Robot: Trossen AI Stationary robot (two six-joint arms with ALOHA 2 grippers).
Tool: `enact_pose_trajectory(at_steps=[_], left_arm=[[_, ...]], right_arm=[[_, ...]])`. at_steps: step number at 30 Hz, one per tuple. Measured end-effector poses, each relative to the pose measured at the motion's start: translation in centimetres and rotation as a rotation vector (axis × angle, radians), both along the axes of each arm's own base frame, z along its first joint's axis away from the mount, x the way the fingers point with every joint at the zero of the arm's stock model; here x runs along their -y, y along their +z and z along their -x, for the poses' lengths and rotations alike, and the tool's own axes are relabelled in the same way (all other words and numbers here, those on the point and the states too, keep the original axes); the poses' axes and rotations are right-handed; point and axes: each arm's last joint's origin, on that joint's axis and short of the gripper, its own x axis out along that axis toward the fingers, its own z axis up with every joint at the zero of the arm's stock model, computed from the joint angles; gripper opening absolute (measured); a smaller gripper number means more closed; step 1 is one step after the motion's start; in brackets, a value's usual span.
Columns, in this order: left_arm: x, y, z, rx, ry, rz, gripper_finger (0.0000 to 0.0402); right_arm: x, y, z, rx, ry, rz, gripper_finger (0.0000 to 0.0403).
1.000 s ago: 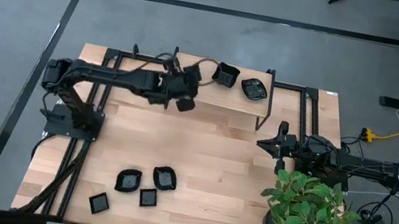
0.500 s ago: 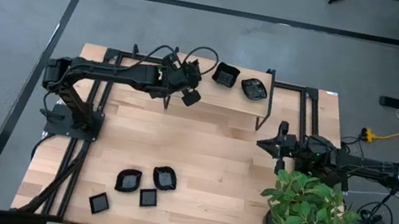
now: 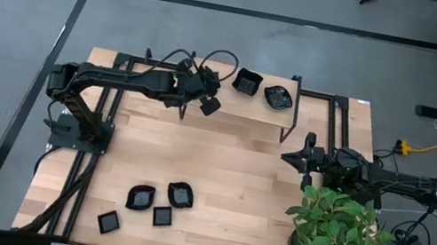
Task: Pick & Place Mini shaped plates
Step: Stack the square plate on top of the square plate on the shelf
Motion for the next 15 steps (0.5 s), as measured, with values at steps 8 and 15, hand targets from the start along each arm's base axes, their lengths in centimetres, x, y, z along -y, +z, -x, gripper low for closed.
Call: enact_pose_trajectory(at_steps=[8,15], left_arm=[[-0.16,0.0,0.03,0.003,0.001,0.004,0.0066],[0.03,-0.12,-0.15,0.024,-0.069,0.078,0.0086]], right_arm=[[0.0,0.0,0.0,0.0,0.0,0.0,0.0034],[0.0,-0.01,0.0,0.0,0.0,0.0,0.0034]])
